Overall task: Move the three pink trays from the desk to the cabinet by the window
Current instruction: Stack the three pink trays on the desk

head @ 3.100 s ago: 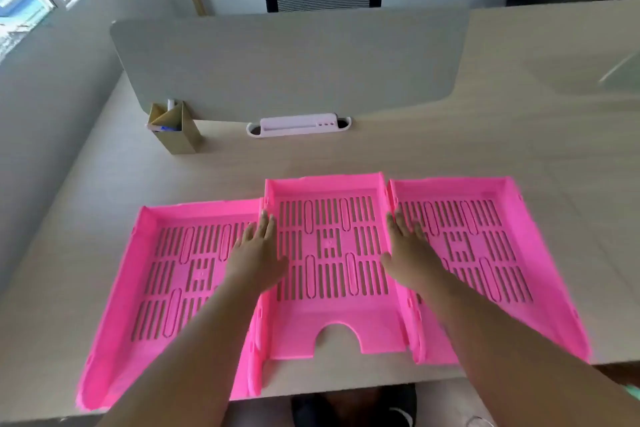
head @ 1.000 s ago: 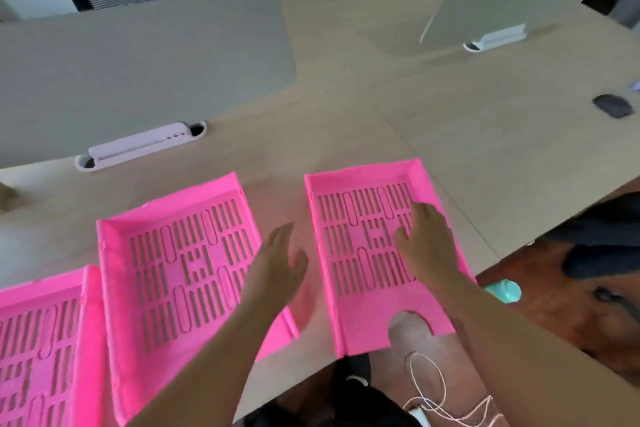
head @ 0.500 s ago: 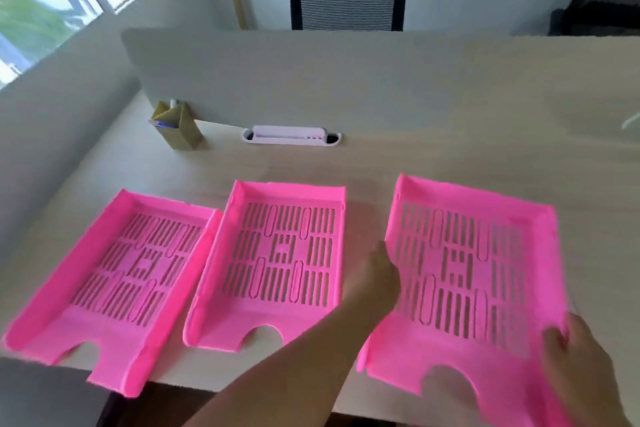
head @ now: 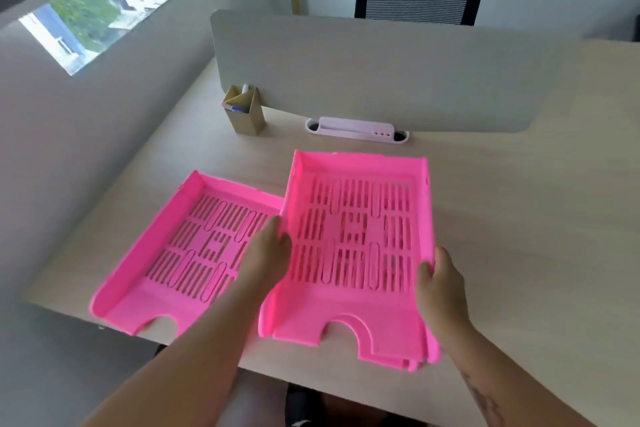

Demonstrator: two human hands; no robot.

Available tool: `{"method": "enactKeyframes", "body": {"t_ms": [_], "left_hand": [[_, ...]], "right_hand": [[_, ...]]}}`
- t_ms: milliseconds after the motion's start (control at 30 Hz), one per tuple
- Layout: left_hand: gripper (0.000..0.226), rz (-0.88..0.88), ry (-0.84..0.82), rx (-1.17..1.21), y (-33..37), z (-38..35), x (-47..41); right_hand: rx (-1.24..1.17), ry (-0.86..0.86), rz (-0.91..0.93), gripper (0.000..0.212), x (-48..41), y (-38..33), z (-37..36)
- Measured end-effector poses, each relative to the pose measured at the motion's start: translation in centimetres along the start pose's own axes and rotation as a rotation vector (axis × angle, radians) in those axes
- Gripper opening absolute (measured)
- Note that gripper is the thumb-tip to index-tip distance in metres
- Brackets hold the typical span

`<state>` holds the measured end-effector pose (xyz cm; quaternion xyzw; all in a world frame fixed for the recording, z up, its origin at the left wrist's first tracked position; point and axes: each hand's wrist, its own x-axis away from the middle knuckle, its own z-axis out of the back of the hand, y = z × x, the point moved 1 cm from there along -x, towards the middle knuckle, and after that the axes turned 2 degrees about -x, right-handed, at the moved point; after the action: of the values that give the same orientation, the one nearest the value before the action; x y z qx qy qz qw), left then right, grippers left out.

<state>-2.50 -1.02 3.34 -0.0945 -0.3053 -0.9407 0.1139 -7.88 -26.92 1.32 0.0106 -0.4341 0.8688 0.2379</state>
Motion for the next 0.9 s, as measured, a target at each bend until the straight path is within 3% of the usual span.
{"method": "enactKeyframes", "body": {"t_ms": [233, 600, 900], "left_hand": [[0.029, -0.017, -0.082, 0.04, -2.5, 0.0, -1.7], [0.026, -0.08, -0.197, 0.353, -1.8, -0.4, -1.5], [0.037, 0.064, -0.309, 0.4, -1.8, -1.1, -2.9]], "right_hand": [[0.068, 0.003, -0.093, 0.033, 1.2, -0.6, -2.3], [0.106, 0.032, -0.176, 0.043, 1.6, -0.1, -1.8], [0.107, -0.043, -0.189, 0.035, 0.6, -0.8, -1.6]]}}
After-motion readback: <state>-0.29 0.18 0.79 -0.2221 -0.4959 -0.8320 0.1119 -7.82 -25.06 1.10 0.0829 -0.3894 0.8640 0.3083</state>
